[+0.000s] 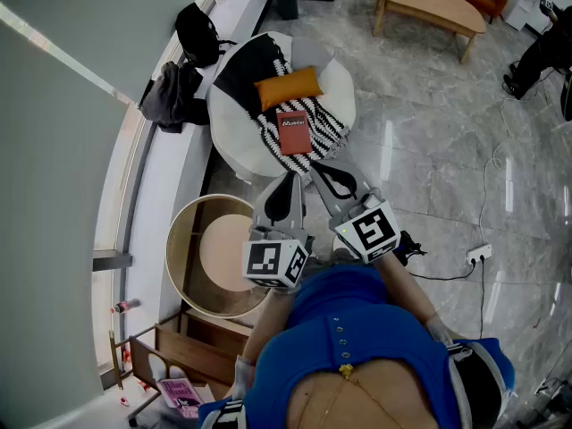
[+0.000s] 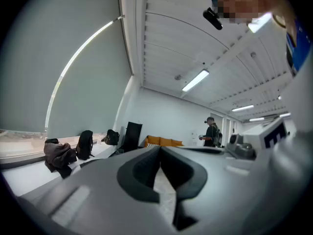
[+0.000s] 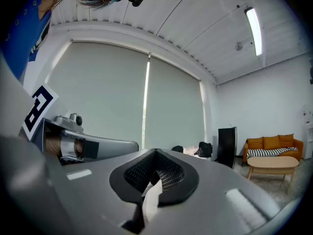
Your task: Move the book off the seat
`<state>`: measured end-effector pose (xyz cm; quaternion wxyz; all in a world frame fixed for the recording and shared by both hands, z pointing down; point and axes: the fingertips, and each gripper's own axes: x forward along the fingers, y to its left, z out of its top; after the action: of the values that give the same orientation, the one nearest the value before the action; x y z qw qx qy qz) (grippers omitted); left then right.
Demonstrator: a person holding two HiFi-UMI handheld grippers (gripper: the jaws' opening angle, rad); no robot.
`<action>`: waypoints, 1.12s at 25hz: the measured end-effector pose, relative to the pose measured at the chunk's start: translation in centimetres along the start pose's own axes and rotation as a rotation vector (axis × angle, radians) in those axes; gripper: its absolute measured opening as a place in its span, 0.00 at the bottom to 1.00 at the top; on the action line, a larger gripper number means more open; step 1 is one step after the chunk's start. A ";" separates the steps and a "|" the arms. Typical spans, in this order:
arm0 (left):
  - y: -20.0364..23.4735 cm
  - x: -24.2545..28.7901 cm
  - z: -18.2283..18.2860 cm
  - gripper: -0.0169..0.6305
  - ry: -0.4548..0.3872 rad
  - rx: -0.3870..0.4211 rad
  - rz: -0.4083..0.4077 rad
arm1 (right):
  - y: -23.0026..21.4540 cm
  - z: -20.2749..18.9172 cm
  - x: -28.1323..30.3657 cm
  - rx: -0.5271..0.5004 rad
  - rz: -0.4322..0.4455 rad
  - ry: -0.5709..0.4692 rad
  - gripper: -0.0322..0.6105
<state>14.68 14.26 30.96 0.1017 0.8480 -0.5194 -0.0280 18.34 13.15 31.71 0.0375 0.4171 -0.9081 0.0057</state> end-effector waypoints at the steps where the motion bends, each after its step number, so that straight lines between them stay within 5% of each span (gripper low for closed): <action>1: 0.0 0.1 0.0 0.03 0.001 -0.002 0.000 | -0.1 0.1 0.1 0.005 0.000 -0.007 0.05; 19: -1.2 5.5 -1.5 0.03 0.018 0.002 0.032 | -6.0 -1.0 1.0 0.024 0.054 0.011 0.05; 28: 4.0 11.9 -3.2 0.03 0.040 0.013 0.093 | -10.4 -3.6 7.9 0.022 0.055 0.047 0.05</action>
<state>17.12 2.40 35.54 0.1081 0.8239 -0.5564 -0.0029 21.35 0.59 35.68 0.0541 0.3920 -0.9180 0.0263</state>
